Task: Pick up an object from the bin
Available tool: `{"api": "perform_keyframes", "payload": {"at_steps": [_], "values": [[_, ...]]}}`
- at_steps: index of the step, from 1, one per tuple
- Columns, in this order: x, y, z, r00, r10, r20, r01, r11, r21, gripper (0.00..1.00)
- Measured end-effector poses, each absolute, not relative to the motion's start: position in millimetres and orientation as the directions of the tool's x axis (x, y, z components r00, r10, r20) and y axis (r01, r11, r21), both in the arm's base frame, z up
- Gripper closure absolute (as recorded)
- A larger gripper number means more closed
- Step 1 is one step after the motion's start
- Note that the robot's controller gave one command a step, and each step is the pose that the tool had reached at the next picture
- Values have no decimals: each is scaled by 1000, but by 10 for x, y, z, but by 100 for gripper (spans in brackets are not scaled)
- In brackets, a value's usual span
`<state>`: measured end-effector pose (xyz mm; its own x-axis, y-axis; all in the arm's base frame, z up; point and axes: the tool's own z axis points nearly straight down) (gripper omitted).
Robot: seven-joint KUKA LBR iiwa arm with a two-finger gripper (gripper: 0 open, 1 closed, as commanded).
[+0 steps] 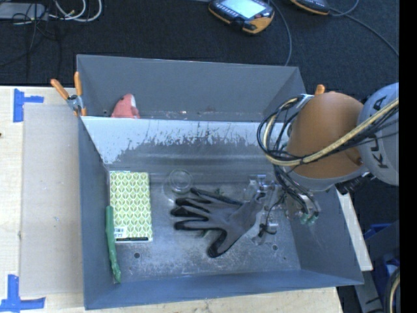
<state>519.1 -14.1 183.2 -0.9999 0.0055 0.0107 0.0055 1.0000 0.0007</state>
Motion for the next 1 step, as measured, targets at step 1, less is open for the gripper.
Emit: {"api": "perform_keyframes", "payload": {"at_steps": [1], "values": [[5208, -141, 1874, -1000, 5, 2, 5, 1000, 0, 0]]}}
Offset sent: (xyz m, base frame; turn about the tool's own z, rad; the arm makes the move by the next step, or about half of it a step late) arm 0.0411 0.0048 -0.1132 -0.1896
